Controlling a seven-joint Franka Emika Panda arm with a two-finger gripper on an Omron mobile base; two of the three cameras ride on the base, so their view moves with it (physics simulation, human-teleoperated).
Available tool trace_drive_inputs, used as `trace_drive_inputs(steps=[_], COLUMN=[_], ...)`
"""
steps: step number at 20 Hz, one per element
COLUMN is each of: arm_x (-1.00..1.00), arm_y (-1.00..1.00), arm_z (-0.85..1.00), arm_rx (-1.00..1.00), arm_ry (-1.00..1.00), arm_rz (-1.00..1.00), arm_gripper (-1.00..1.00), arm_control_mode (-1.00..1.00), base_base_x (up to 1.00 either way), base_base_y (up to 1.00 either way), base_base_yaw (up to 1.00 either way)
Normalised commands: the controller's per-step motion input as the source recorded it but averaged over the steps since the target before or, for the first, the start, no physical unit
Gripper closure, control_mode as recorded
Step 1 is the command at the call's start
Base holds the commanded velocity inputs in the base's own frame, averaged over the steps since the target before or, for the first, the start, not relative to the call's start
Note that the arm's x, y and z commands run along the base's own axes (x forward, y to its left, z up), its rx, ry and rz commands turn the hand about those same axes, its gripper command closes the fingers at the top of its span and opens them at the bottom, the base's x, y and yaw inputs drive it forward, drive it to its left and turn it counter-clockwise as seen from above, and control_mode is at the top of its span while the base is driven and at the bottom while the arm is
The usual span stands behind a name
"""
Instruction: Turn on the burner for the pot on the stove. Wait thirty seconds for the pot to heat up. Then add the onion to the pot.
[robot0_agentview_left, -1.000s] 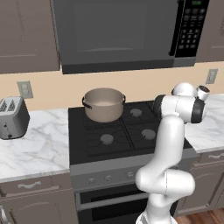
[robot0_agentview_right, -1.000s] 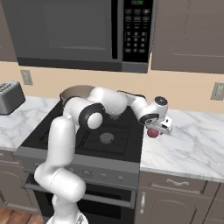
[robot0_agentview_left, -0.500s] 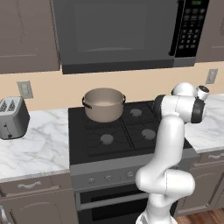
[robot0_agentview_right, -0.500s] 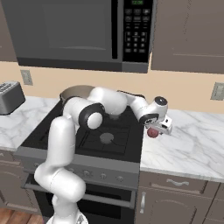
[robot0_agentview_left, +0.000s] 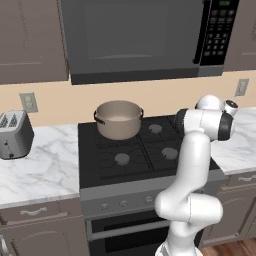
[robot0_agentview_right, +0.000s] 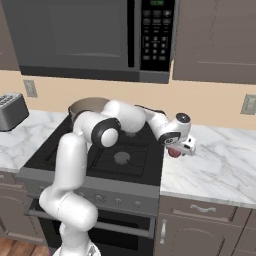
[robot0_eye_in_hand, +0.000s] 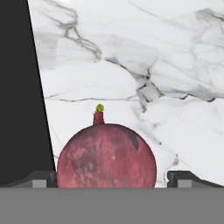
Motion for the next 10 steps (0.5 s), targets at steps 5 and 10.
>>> trace_drive_inputs(steps=[5, 10], arm_x=[0.00, 0.00], arm_y=[0.00, 0.00], arm_z=[-0.06, 0.00], arm_rx=[0.00, 0.00], arm_ry=[0.00, 0.00], arm_rz=[0.00, 0.00], arm_gripper=[-1.00, 1.00], arm_control_mode=[-1.00, -1.00], base_base_x=[0.00, 0.00], base_base_y=[0.00, 0.00], base_base_yaw=[0.00, 0.00])
